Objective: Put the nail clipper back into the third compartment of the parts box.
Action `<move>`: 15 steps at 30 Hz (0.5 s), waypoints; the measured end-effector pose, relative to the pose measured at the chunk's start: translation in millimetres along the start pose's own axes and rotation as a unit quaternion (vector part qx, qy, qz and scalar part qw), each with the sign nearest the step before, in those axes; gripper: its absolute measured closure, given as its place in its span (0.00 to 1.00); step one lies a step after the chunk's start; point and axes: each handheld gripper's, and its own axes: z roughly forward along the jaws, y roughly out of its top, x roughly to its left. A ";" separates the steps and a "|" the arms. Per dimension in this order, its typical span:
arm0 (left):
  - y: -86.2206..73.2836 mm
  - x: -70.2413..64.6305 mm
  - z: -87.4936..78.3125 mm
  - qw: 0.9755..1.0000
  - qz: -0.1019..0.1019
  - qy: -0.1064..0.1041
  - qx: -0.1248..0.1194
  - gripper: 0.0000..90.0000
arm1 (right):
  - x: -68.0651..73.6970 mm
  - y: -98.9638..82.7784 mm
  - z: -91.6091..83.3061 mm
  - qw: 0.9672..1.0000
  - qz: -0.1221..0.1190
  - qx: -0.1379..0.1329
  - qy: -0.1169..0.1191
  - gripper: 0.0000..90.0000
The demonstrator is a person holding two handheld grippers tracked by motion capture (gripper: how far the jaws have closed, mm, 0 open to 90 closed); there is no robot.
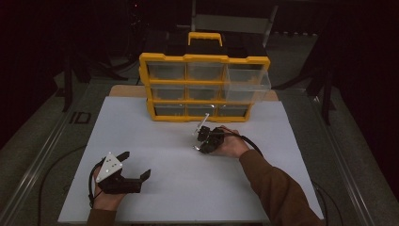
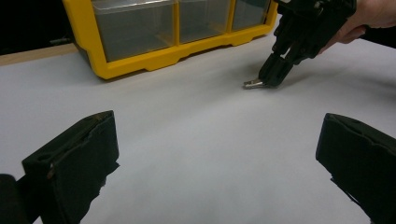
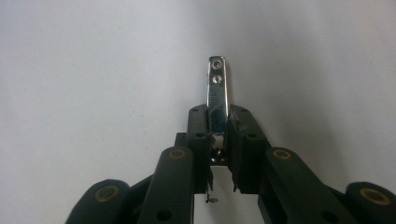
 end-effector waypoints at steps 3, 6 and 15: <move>0.1 -0.4 0.1 1.000 0.000 0.000 0.000 0.00 | 0.6 -0.7 -3.1 1.000 0.008 -0.001 0.000 0.89; 0.1 -0.2 -0.1 1.000 0.000 0.001 0.000 0.00 | 0.4 -0.5 -7.5 1.000 0.013 -0.007 0.001 0.89; 0.1 -0.3 -0.1 1.000 0.001 0.000 0.000 0.00 | -0.1 -1.7 -20.3 0.999 0.035 -0.018 0.006 0.88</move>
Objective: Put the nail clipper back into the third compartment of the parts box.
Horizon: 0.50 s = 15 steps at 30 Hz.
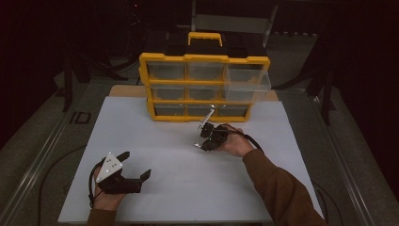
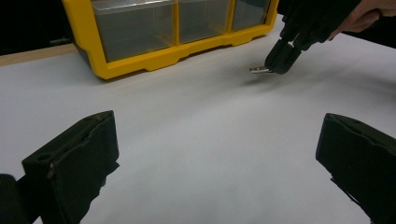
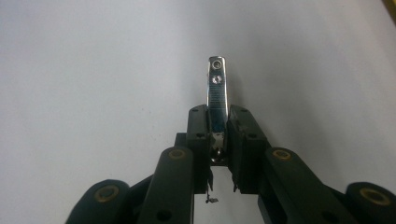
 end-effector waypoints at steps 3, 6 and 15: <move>-0.1 -0.2 0.3 1.000 -0.001 0.000 0.000 0.00 | -0.7 -0.5 -5.1 1.000 0.004 -0.003 0.000 0.88; -0.1 -0.3 0.5 1.000 -0.001 0.000 -0.001 0.00 | -1.7 -0.9 -9.2 1.000 -0.001 -0.004 0.000 0.88; -0.2 -0.4 0.8 1.000 -0.001 -0.001 -0.001 0.00 | -2.8 -2.7 -21.4 1.000 0.012 -0.017 0.007 0.88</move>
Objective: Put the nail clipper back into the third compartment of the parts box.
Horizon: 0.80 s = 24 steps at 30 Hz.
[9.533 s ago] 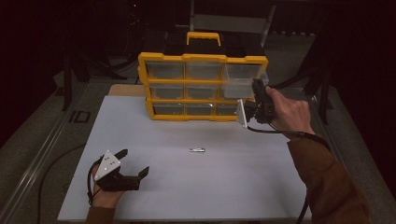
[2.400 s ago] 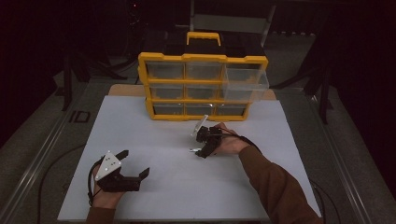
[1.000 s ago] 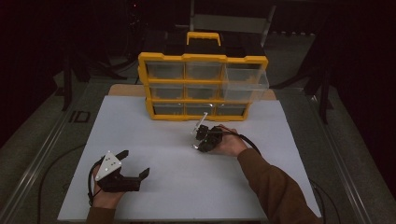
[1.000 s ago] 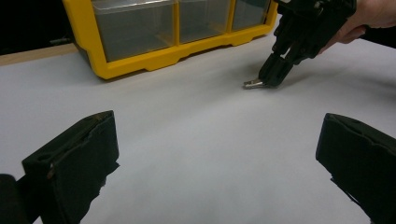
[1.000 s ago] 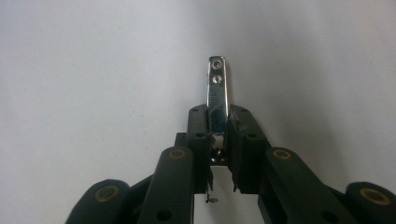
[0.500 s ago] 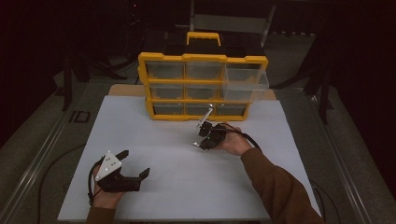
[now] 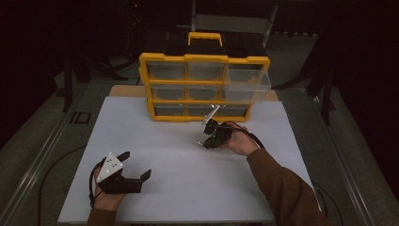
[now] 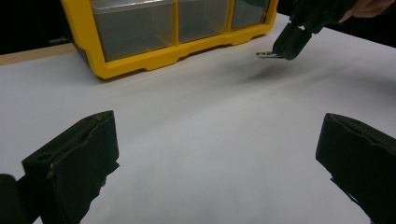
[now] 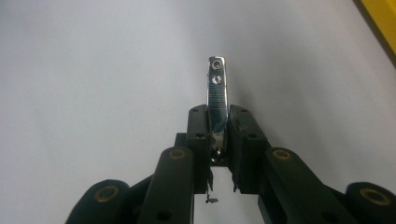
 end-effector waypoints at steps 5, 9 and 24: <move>0.0 -0.1 0.1 1.000 0.000 0.000 0.000 0.00 | 0.6 0.1 -6.4 1.000 0.006 -0.005 0.001 0.88; -0.1 0.0 0.0 1.000 0.000 0.000 0.000 0.00 | 1.6 0.7 -12.5 1.000 0.003 -0.013 0.000 0.88; 0.1 0.0 -0.5 1.000 0.000 0.001 -0.001 0.00 | 8.5 6.0 -32.1 1.000 0.002 -0.021 0.001 0.88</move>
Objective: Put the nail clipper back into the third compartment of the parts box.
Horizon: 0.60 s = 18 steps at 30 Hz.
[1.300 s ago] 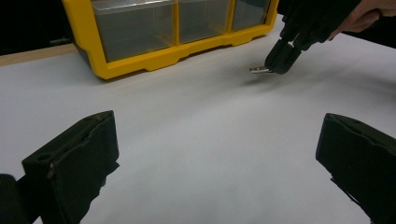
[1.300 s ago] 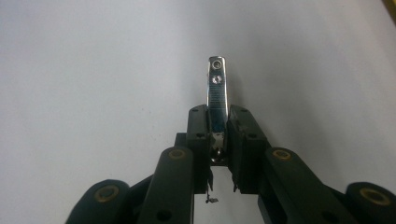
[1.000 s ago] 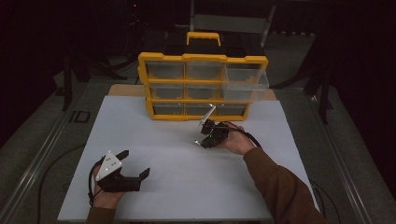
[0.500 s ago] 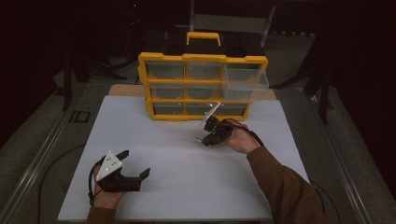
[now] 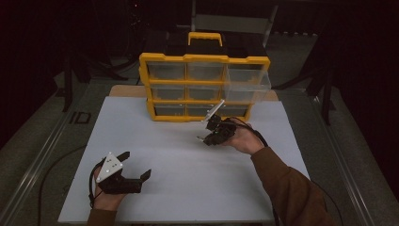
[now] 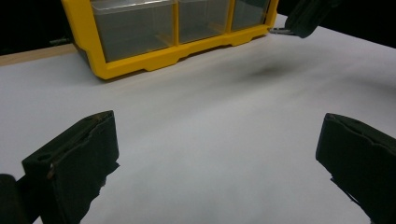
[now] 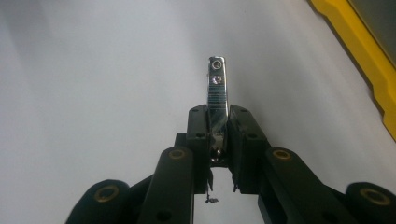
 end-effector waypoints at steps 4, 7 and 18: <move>0.1 0.1 -0.2 1.000 0.000 0.000 0.000 0.00 | 0.8 1.7 -4.8 1.000 -0.002 -0.004 -0.002 0.88; 0.1 -0.1 0.0 1.000 0.000 0.000 0.000 0.00 | 2.3 3.8 -12.8 1.000 -0.004 -0.004 -0.005 0.88; 0.1 -0.2 0.0 1.000 0.000 0.000 -0.001 0.00 | 4.5 8.4 -29.1 1.000 -0.004 -0.014 -0.005 0.88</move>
